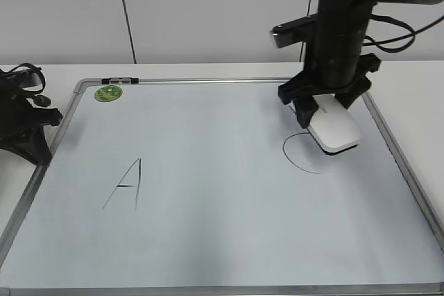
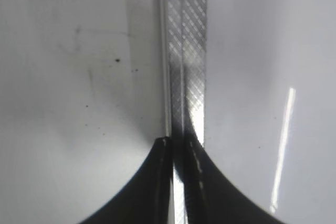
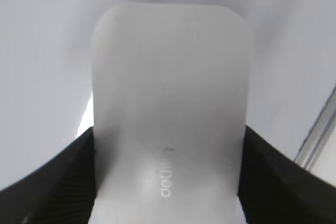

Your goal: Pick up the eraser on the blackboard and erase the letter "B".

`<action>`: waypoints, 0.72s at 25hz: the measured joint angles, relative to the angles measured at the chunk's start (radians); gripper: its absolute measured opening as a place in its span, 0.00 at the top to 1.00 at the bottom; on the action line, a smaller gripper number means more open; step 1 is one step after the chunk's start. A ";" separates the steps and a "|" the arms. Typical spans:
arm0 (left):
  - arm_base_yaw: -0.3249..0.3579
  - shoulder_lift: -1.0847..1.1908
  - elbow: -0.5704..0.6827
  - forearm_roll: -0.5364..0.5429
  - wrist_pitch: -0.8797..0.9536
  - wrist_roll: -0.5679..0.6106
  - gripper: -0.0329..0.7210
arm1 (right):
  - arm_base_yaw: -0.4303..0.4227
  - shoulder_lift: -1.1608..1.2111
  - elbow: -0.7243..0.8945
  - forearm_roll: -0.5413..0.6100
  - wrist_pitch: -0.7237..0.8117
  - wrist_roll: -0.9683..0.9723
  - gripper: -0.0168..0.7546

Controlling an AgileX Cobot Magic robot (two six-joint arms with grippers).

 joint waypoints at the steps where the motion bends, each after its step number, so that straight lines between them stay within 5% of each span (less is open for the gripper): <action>1: 0.000 0.000 0.000 0.000 0.000 0.000 0.92 | -0.027 0.000 0.012 0.002 -0.012 -0.001 0.28; 9: 0.000 0.000 0.000 0.000 -0.002 0.000 0.92 | -0.215 0.000 0.090 0.054 -0.091 -0.001 0.28; 18: 0.000 0.000 0.000 0.000 -0.002 0.000 0.92 | -0.323 0.000 0.103 0.084 -0.121 -0.002 0.28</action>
